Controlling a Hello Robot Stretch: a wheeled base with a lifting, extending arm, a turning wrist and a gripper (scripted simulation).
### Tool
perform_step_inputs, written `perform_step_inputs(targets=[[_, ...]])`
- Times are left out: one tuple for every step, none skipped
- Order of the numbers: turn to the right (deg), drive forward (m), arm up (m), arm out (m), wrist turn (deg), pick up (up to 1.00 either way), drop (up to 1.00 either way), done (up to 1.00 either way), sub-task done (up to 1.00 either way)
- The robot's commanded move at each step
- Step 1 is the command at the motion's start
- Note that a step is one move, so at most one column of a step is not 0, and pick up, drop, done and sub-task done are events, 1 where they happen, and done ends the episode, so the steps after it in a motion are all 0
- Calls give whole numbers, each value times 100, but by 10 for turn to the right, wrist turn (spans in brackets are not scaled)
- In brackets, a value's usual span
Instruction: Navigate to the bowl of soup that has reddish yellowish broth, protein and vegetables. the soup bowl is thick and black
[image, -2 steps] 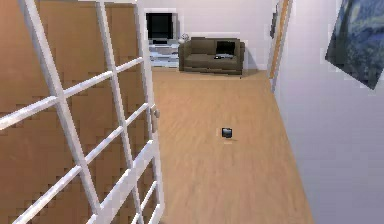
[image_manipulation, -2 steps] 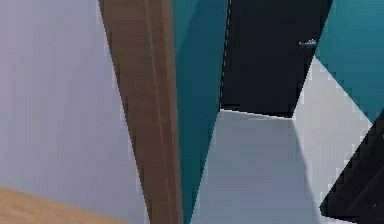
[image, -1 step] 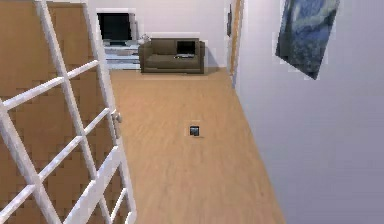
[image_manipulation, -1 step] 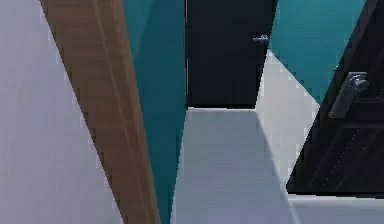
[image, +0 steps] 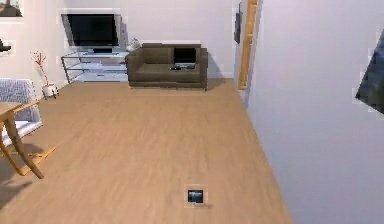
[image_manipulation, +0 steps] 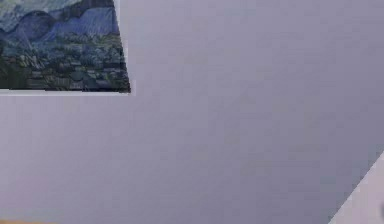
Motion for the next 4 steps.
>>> perform_step_inputs(targets=[[120, 0, 0, 0, 0, 0, 0, 0, 0], [0, 20, 0, 0, 0, 0, 0, 0, 0], [-360, 0, 0, 0, 0, 0, 0, 0, 0], [0, 100, 0, 0, 0, 0, 0, 0, 0]])
